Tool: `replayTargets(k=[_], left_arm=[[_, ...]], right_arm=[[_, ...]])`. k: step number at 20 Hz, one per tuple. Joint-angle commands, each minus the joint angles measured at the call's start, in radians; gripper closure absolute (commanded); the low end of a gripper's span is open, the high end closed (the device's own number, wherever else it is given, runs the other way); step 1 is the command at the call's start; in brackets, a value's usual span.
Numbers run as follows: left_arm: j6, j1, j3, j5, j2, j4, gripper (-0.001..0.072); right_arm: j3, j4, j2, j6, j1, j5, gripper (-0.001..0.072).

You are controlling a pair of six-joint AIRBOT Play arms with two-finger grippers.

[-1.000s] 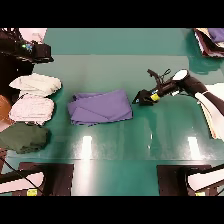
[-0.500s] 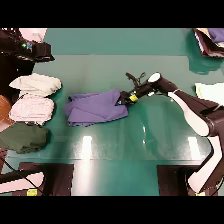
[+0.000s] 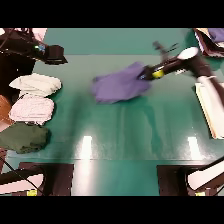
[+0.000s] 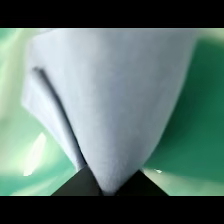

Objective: Fold the shirts.

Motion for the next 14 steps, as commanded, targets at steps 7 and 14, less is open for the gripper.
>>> replayTargets(k=[7, 14], left_arm=[[0.000, -0.167, 0.000, 0.101, 0.000, -0.003, 0.0679], [-0.002, -0.184, 0.000, 0.112, 0.000, -0.003, 0.0679]], right_arm=[[0.012, -0.189, 0.230, 0.056, -0.633, -0.100, 0.0699], [0.013, -0.168, 0.196, 0.043, -0.772, -0.140, 0.0699]])
